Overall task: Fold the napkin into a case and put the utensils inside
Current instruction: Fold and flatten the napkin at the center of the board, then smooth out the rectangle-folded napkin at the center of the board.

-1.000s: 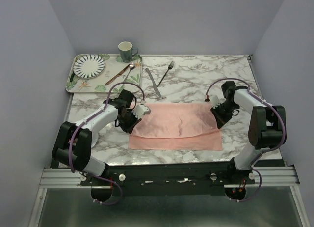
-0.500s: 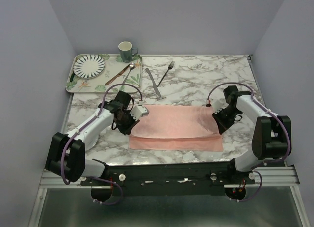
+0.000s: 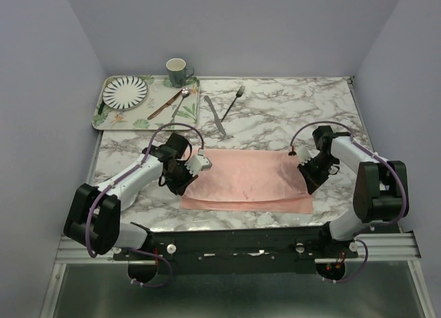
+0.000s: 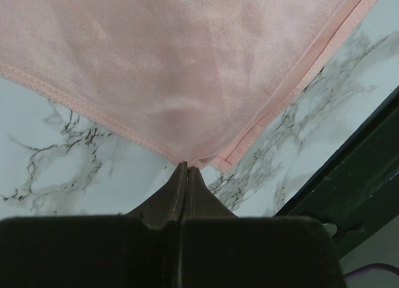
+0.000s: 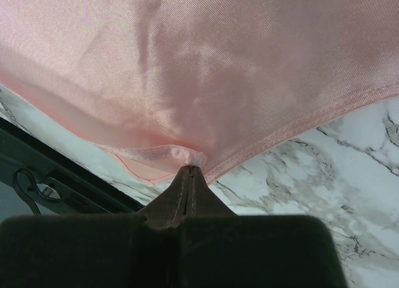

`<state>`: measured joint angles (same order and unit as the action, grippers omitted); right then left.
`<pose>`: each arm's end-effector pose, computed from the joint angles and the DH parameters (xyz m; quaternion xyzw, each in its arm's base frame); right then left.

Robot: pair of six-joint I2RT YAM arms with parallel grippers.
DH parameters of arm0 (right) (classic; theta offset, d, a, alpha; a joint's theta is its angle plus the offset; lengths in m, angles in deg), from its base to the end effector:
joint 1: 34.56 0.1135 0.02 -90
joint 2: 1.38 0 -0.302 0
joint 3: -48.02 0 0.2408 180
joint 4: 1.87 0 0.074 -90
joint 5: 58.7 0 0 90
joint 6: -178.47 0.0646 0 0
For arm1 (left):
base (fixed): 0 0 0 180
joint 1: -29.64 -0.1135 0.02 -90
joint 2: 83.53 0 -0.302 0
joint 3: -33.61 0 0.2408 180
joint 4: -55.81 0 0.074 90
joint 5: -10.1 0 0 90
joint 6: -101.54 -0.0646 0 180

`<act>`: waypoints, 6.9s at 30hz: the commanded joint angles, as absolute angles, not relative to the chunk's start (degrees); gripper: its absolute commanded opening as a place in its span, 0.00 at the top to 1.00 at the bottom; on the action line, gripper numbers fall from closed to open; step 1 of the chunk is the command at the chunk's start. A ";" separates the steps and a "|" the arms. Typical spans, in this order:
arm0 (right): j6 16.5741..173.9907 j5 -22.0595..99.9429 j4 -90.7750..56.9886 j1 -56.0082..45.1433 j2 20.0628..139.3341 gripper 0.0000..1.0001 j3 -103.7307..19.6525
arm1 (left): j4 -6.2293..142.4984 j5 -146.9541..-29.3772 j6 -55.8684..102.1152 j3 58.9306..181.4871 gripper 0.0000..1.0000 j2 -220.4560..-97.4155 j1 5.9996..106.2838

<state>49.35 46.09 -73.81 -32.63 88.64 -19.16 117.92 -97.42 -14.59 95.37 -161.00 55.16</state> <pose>0.2300 0.0242 0.1860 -0.3424 0.9298 0.1351 0.0018 0.1856 -0.1101 0.2106 0.4427 0.8776 -0.1509 0.1057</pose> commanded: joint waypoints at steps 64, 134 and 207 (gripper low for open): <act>36.17 46.95 -80.37 -29.82 80.63 0.48 -13.78 | 119.55 -95.02 -22.03 95.15 0.39 -159.82 63.39; 31.78 41.76 -82.04 -17.07 80.79 0.99 -12.90 | 119.02 -91.77 -25.10 91.64 0.56 -156.13 69.19; 29.67 41.32 -86.26 -17.07 81.85 0.98 -15.19 | 118.23 -89.84 -23.70 90.84 1.00 -154.37 72.27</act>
